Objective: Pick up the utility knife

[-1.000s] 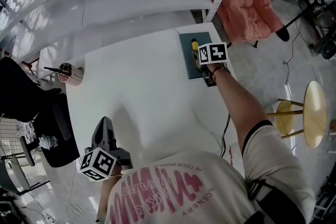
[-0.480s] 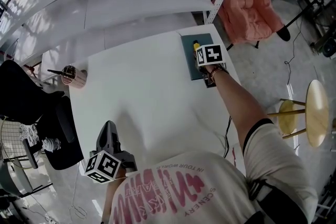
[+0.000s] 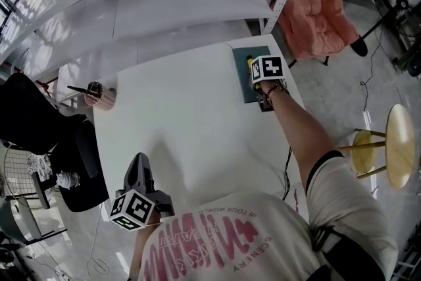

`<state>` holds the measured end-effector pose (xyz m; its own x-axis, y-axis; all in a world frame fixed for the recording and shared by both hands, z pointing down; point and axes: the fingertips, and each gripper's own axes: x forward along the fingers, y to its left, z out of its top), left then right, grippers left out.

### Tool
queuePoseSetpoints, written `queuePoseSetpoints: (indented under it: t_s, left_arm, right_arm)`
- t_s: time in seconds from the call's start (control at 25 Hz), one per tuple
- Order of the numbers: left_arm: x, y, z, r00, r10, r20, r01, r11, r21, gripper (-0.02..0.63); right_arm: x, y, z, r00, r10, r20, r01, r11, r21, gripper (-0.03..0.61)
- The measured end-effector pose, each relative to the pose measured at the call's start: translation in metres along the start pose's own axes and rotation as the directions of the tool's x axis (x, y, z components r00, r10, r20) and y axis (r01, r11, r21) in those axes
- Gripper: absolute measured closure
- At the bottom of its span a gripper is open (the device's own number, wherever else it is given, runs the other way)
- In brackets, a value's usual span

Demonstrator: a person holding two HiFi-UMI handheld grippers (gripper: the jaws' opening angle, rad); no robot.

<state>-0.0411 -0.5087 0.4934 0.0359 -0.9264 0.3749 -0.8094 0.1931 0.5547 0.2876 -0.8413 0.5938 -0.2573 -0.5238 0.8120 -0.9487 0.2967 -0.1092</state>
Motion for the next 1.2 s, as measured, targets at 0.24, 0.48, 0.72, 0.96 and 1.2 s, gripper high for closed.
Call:
queuePoseSetpoints:
  t_s: [0.24, 0.48, 0.72, 0.96, 1.2]
  left_arm:
    - [-0.007, 0.003, 0.009, 1.000, 0.005, 0.009, -0.005, 1.000, 0.015, 0.590]
    - [-0.011, 0.001, 0.027, 0.999, -0.026, 0.023, 0.025, 0.999, 0.025, 0.590]
    - [-0.020, -0.005, 0.038, 0.996, -0.080, 0.030, 0.078, 0.995, 0.055, 0.590]
    - [-0.028, -0.013, 0.047, 0.987, -0.159, 0.017, 0.157, 0.985, 0.075, 0.589]
    - [-0.041, -0.016, 0.053, 0.970, -0.242, 0.001, 0.241, 0.965, 0.100, 0.590]
  right_arm:
    - [-0.007, 0.003, -0.006, 1.000, -0.002, -0.004, 0.002, 1.000, 0.028, 0.443]
    - [-0.022, 0.015, -0.021, 1.000, -0.009, 0.016, 0.008, 0.999, 0.048, 0.445]
    - [-0.051, 0.037, -0.038, 0.998, 0.015, 0.065, -0.016, 1.000, 0.018, 0.446]
    - [-0.089, 0.051, -0.054, 0.990, 0.021, 0.136, -0.029, 0.998, 0.058, 0.446]
    - [-0.130, 0.080, -0.076, 0.976, 0.036, 0.216, -0.050, 0.997, 0.063, 0.446]
